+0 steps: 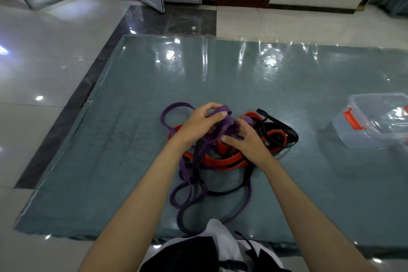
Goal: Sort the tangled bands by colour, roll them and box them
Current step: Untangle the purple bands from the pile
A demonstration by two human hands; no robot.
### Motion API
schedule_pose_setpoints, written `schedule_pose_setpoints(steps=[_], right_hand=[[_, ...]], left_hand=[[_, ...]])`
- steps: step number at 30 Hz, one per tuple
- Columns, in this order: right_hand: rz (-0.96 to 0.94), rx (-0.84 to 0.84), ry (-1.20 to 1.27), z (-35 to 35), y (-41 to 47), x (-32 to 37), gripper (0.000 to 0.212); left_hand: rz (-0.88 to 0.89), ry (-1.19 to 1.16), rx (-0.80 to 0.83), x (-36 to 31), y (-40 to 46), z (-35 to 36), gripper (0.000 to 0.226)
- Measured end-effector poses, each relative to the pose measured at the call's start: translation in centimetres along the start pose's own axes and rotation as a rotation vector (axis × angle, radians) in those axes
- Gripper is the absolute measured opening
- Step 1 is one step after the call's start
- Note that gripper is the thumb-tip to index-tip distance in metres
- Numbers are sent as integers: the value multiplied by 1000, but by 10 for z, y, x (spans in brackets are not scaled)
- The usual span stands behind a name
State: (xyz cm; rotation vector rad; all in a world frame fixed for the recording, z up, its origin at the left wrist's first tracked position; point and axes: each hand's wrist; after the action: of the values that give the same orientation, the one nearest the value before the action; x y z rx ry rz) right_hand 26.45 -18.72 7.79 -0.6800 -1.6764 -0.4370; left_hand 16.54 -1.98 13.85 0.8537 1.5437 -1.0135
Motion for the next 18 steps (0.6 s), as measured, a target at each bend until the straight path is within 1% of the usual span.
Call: schedule_pose_setpoints(steps=[2,3,4,6,7,8,9,10,11,12,13,14,15,16,18], right_hand=[[8,-122,52,5,4,-5,51],[1,-157,55,6,5,-7,49],[-16,-177,22,6,7,-9,45],[-48,-185,-149,7,11,-14,34],[-51,-200,-215,7,12,-16,30],[-45,-232,-229,7,13,-18,28],[-29,-268,-233,5,16,-23,26],[-13,-296,-239,1,17,-28,27],[12,-325,-239,-3,20,-33,30],[50,-344,-188,-7,19,-37,30],[76,-366,-115,-11,20,-40,27],[141,-401,-47,-14,18,-40,28],[209,-412,-28,-18,18,-44,30],[244,-400,16,-21,14,-46,26],[220,-410,131,-24,7,-50,6]], left_hand=[[-9,-22,16,6,1,0,25],[-5,-16,36,9,0,-1,25],[6,21,67,13,-1,-2,25],[19,120,123,21,-3,-5,30],[14,133,123,26,-4,-7,33],[-2,98,93,31,-5,-10,36],[-28,38,28,37,-5,-12,39],[-58,-2,-73,47,-4,-16,40],[-77,18,-195,59,-4,-21,39],[-87,103,-312,74,-5,-27,34],[-113,210,-391,93,-6,-35,27],[-168,315,-425,112,-8,-42,20],[-250,406,-420,129,-11,-48,18],[-360,486,-390,144,-16,-50,26],[-554,565,-308,171,-28,-46,51]])
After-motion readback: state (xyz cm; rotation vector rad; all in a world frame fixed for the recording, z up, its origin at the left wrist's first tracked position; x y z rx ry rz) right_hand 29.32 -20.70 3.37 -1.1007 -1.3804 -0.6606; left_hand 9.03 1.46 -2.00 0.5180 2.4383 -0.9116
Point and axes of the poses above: each hand's wrist, its own y-axis towards the middle knuckle, its own z-axis out of the palm, x = y × z
